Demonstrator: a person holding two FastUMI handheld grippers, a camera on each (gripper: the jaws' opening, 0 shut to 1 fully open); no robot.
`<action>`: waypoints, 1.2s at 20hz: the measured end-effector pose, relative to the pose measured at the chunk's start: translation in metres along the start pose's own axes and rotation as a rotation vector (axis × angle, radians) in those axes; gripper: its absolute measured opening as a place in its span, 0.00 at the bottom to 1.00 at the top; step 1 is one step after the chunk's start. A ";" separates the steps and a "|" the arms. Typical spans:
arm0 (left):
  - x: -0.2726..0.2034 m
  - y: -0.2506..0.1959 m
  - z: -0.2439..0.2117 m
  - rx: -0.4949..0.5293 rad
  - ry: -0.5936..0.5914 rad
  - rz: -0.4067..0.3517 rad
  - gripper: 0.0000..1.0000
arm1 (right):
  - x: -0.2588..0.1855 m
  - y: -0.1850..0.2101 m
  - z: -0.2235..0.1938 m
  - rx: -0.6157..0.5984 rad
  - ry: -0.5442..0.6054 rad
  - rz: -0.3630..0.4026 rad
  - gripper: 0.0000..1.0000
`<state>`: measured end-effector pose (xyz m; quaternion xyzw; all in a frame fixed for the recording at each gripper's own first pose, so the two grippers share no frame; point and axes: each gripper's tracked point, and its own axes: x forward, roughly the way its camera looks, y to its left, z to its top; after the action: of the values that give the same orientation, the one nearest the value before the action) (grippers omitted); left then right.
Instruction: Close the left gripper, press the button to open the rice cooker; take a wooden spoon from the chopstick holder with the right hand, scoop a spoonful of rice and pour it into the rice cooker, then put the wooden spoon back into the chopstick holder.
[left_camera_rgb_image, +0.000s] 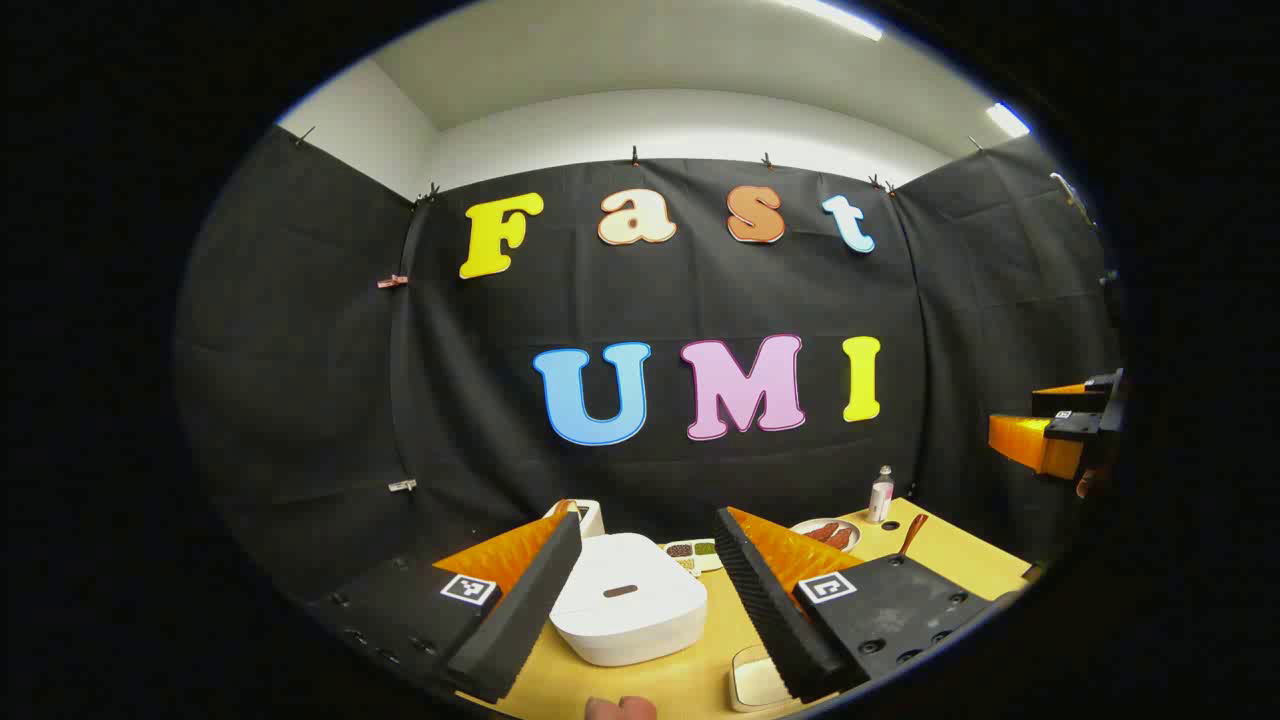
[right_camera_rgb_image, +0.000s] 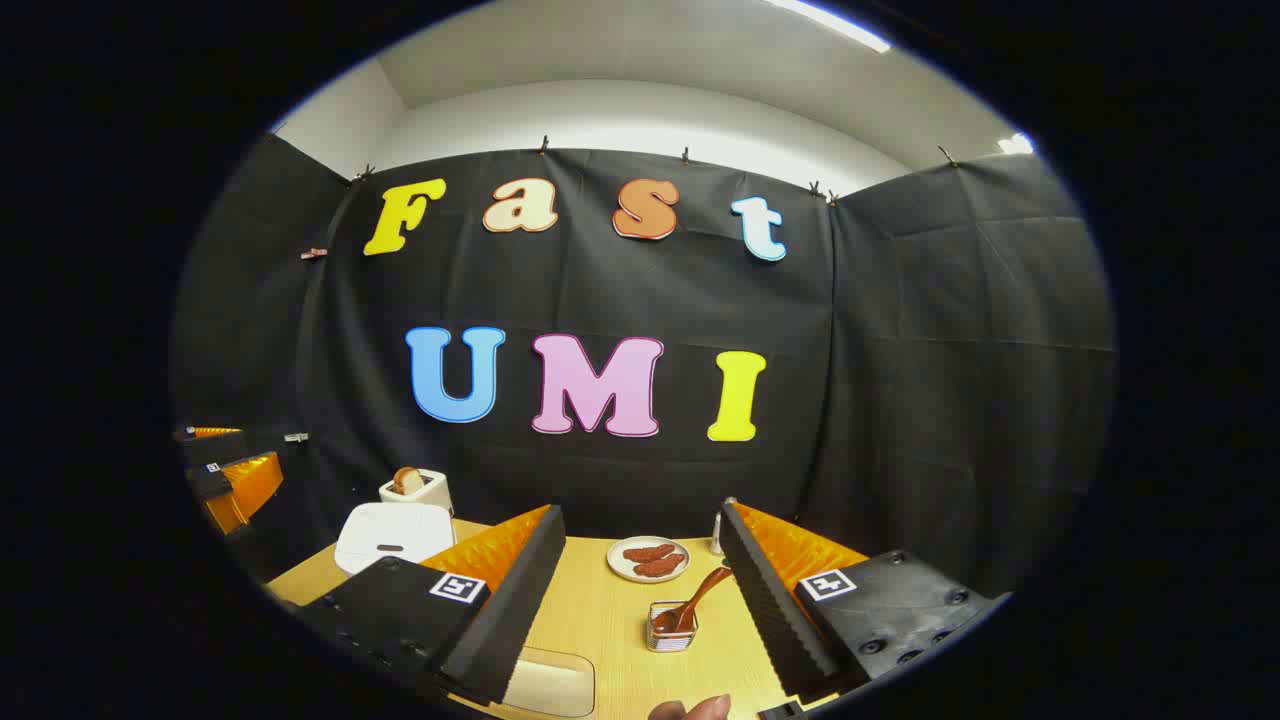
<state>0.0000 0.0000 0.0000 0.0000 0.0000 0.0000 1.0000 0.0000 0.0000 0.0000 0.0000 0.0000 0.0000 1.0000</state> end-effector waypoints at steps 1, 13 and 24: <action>0.002 0.001 -0.002 -0.009 0.004 0.002 0.93 | 0.000 -0.001 0.000 -0.002 0.000 -0.001 0.98; 0.012 -0.005 0.000 -0.031 -0.004 -0.006 0.93 | 0.002 -0.005 0.002 -0.008 0.002 -0.017 0.98; 0.017 0.002 -0.009 -0.036 0.018 -0.025 0.77 | 0.000 -0.005 0.002 -0.020 -0.002 -0.040 0.98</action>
<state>0.0173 0.0020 -0.0092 -0.0182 0.0091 -0.0126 0.9997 -0.0003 -0.0046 0.0017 -0.0102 -0.0011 -0.0199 0.9997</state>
